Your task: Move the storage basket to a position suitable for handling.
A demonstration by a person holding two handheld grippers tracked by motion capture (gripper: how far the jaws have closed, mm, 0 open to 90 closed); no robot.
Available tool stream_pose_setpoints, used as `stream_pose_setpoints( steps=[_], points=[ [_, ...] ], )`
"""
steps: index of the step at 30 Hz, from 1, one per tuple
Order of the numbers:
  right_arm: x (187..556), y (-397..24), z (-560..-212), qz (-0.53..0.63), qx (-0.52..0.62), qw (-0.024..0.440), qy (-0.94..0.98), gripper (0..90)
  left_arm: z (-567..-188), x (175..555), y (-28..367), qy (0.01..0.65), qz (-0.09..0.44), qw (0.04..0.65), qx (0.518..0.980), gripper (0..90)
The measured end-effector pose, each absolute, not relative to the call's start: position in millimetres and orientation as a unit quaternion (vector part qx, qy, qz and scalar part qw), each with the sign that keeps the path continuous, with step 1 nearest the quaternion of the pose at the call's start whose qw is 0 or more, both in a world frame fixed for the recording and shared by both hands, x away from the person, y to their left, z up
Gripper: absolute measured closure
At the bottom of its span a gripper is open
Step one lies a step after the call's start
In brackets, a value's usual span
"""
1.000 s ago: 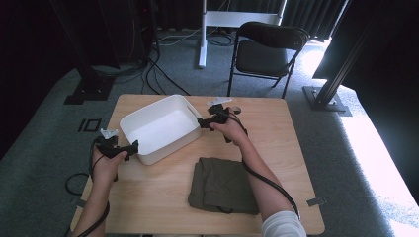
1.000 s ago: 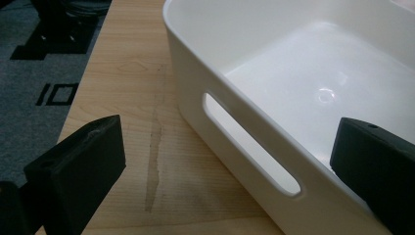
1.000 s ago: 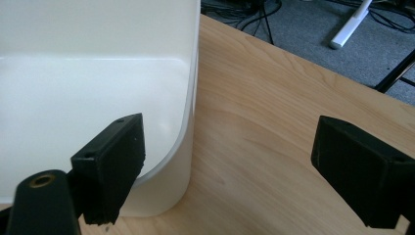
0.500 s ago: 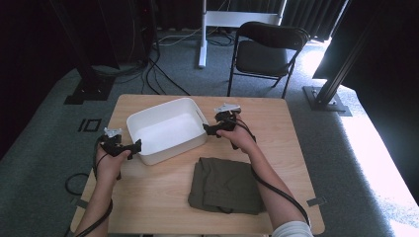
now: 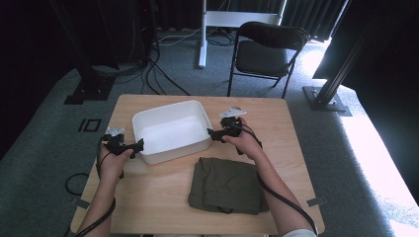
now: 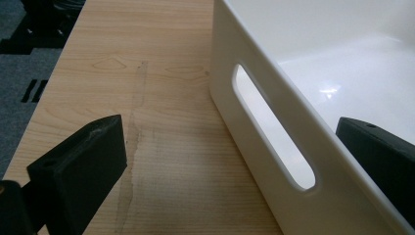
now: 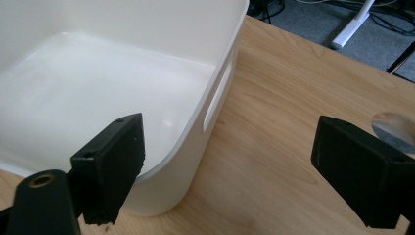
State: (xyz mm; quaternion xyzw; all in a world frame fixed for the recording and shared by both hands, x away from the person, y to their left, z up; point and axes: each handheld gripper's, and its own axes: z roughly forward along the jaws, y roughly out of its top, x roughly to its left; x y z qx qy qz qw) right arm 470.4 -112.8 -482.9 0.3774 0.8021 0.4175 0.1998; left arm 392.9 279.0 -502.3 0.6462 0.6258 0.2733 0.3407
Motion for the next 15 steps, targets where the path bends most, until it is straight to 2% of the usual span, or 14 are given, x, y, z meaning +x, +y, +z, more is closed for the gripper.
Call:
stream_pose_setpoints(
  steps=[15],
  points=[
    [447, -120, -485, 0.420, 0.379, 0.209, 0.798, 12.8, -505, 402, 274, 0.627, 0.270, 0.344, 0.645, 1.7]
  ],
)
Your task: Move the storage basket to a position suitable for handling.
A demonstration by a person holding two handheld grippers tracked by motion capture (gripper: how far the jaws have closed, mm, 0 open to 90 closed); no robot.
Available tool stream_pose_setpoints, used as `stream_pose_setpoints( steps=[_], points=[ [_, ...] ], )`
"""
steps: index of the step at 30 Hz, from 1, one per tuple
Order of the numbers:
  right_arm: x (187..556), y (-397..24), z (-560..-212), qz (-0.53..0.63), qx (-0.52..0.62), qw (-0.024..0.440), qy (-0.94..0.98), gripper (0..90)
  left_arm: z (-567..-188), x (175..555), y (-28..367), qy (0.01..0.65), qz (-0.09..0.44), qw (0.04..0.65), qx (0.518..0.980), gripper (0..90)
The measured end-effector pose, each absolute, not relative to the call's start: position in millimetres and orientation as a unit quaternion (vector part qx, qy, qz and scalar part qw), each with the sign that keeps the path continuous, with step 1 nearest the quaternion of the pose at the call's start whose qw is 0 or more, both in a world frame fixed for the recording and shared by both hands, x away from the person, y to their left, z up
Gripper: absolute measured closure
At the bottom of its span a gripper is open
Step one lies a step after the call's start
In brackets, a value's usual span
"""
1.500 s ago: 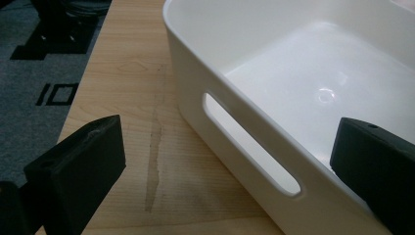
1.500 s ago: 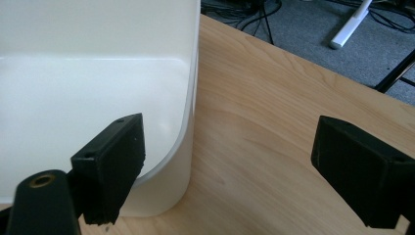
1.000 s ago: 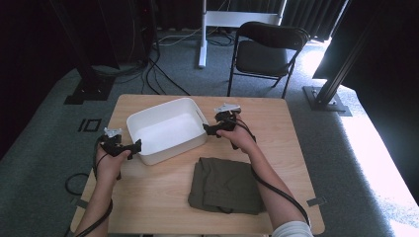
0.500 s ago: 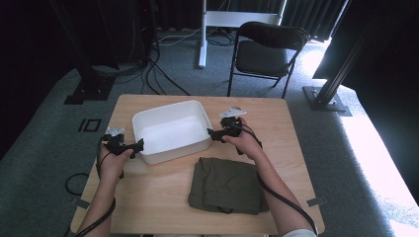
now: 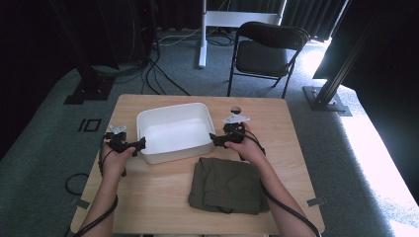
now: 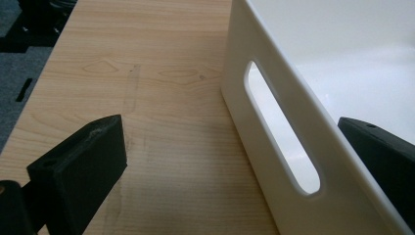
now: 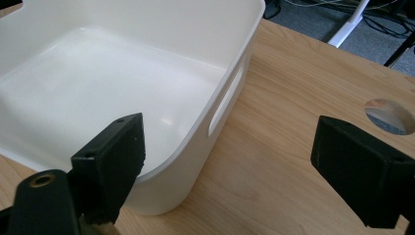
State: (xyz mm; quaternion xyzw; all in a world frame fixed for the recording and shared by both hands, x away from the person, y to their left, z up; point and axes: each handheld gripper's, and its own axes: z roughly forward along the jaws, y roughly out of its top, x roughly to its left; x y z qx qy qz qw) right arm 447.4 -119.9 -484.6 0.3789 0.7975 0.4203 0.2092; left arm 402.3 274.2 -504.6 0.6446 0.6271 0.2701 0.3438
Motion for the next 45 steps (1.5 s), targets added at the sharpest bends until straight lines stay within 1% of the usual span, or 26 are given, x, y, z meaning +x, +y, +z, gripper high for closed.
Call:
stream_pose_setpoints(
  steps=[4, 9, 15, 16, 17, 18, 19, 21, 22, 24, 25, 26, 27, 30, 32, 35, 36, 39, 41, 43, 45],
  points=[
    [444, -122, -486, 0.424, 0.381, 0.205, 0.796, 12.8, -506, 406, 271, 0.624, 0.271, 0.343, 0.648, 1.7],
    [440, -124, -485, 0.421, 0.379, 0.212, 0.797, 12.9, -504, 410, 269, 0.617, 0.277, 0.335, 0.655, 1.7],
    [433, -123, -483, 0.418, 0.379, 0.210, 0.798, 15.1, -502, 414, 270, 0.614, 0.280, 0.330, 0.661, 1.8],
    [433, -123, -483, 0.418, 0.379, 0.210, 0.798, 15.2, -502, 414, 270, 0.613, 0.278, 0.336, 0.659, 3.1],
    [434, -123, -483, 0.420, 0.380, 0.208, 0.798, 17.2, -502, 414, 269, 0.614, 0.277, 0.338, 0.657, 8.6],
    [434, -122, -483, 0.418, 0.377, 0.208, 0.800, 20.8, -501, 414, 267, 0.609, 0.277, 0.336, 0.663, 10.2],
    [435, -120, -482, 0.412, 0.370, 0.219, 0.803, 26.7, -501, 414, 267, 0.605, 0.276, 0.340, 0.665, 15.0],
    [437, -118, -478, 0.407, 0.372, 0.231, 0.802, 35.2, -499, 413, 265, 0.605, 0.273, 0.341, 0.666, 23.4],
    [438, -117, -477, 0.412, 0.379, 0.228, 0.796, 36.0, -498, 413, 265, 0.604, 0.273, 0.341, 0.667, 24.4],
    [443, -114, -475, 0.419, 0.395, 0.230, 0.785, 37.3, -497, 413, 265, 0.608, 0.262, 0.349, 0.664, 31.1],
    [447, -113, -474, 0.419, 0.404, 0.238, 0.777, 42.3, -497, 413, 265, 0.608, 0.260, 0.350, 0.664, 35.1],
    [449, -112, -473, 0.418, 0.414, 0.235, 0.773, 47.0, -496, 413, 264, 0.599, 0.261, 0.351, 0.670, 37.9],
    [454, -112, -473, 0.415, 0.435, 0.225, 0.767, 47.6, -496, 413, 263, 0.595, 0.261, 0.352, 0.673, 42.3],
    [461, -107, -474, 0.416, 0.467, 0.227, 0.747, 50.9, -495, 415, 260, 0.593, 0.256, 0.352, 0.677, 51.1],
    [463, -103, -476, 0.416, 0.478, 0.211, 0.744, 51.9, -494, 415, 258, 0.591, 0.254, 0.352, 0.680, 58.0],
    [464, -95, -482, 0.401, 0.487, 0.205, 0.749, 61.6, -494, 416, 257, 0.591, 0.253, 0.354, 0.679, 62.9],
    [464, -94, -483, 0.401, 0.493, 0.200, 0.746, 66.4, -494, 416, 257, 0.590, 0.254, 0.356, 0.678, 62.9],
    [461, -87, -486, 0.393, 0.507, 0.198, 0.741, 74.8, -496, 415, 258, 0.582, 0.269, 0.362, 0.677, 60.3],
    [458, -83, -485, 0.387, 0.507, 0.209, 0.741, 79.0, -497, 415, 258, 0.573, 0.278, 0.367, 0.678, 59.3],
    [457, -80, -485, 0.378, 0.505, 0.225, 0.742, 79.9, -497, 415, 259, 0.586, 0.264, 0.370, 0.671, 60.4],
    [455, -78, -485, 0.377, 0.510, 0.229, 0.738, 81.2, -494, 415, 257, 0.594, 0.237, 0.374, 0.672, 70.2]
  ],
)
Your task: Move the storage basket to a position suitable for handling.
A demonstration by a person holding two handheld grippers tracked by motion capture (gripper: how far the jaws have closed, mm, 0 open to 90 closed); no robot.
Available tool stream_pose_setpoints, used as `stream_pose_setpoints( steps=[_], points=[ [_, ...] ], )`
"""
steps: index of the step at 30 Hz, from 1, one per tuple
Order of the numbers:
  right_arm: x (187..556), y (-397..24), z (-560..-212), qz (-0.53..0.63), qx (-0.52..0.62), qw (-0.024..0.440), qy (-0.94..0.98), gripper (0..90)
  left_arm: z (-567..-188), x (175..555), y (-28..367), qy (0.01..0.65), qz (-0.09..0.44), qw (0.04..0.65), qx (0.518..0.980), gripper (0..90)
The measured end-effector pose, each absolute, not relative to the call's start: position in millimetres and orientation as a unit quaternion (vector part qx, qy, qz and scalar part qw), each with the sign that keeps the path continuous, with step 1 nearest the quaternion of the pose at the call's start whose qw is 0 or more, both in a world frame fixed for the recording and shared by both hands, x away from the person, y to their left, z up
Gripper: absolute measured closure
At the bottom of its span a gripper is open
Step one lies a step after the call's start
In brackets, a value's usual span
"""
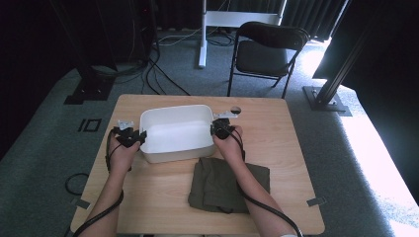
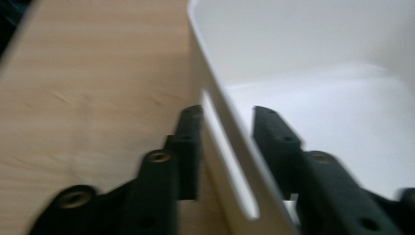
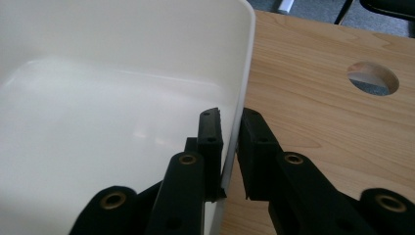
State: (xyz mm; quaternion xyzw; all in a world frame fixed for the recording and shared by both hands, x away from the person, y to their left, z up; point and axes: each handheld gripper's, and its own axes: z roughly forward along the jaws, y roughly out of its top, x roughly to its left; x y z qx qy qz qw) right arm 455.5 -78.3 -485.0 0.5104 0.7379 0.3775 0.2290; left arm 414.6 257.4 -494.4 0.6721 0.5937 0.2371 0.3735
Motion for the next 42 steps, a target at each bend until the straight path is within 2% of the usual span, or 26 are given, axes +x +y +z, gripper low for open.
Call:
stream_pose_setpoints(
  steps=[3, 15, 42],
  points=[
    [455, -78, -485, 0.376, 0.515, 0.232, 0.735, 82.3, -491, 414, 252, 0.595, 0.245, 0.354, 0.679, 72.9],
    [458, -83, -484, 0.368, 0.520, 0.239, 0.733, 83.2, -491, 418, 242, 0.590, 0.253, 0.354, 0.680, 73.9],
    [463, -132, -483, 0.360, 0.550, 0.239, 0.715, 83.5, -490, 439, 193, 0.559, 0.250, 0.352, 0.708, 73.9]
  ],
)
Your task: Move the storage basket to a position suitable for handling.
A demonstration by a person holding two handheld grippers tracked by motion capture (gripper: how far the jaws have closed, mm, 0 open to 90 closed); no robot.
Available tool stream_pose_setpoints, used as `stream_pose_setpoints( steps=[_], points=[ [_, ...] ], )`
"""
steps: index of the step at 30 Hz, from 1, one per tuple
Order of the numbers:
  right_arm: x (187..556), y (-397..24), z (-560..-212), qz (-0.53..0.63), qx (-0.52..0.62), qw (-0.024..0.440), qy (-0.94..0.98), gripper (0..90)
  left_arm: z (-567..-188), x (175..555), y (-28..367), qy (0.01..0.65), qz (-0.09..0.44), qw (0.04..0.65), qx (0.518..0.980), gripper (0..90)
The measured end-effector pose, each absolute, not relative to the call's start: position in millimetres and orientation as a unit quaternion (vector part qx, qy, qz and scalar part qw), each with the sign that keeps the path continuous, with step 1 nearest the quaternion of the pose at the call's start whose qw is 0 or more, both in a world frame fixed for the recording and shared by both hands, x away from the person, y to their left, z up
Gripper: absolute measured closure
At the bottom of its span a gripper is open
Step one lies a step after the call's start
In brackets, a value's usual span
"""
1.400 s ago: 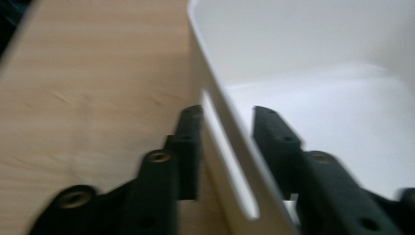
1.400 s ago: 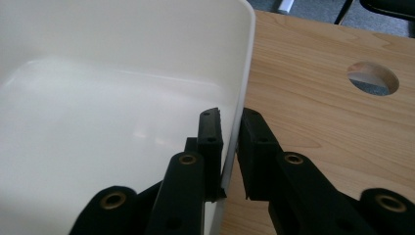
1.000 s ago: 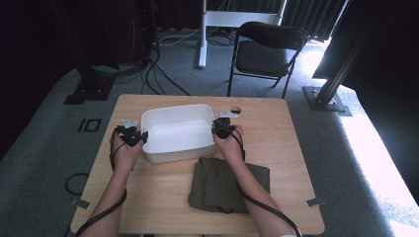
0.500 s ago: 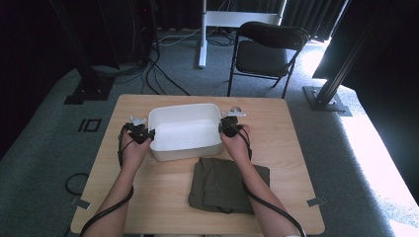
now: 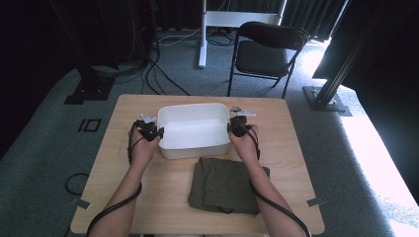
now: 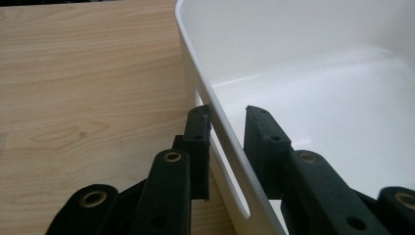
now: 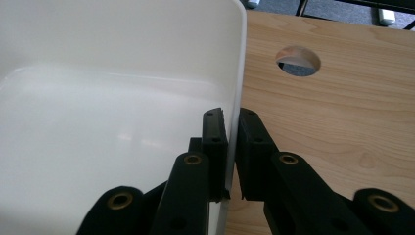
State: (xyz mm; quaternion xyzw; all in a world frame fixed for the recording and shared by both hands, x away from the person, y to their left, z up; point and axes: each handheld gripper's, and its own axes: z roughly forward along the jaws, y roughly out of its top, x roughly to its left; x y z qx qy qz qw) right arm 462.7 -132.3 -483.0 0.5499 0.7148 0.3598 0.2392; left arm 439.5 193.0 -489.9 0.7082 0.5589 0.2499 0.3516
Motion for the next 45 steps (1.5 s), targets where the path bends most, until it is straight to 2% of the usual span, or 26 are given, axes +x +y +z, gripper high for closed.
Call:
stream_pose_setpoints(
  steps=[45],
  points=[
    [455, -228, -483, 0.346, 0.592, 0.249, 0.684, 83.2, -488, 468, 97, 0.512, 0.234, 0.347, 0.750, 73.6]
  ],
)
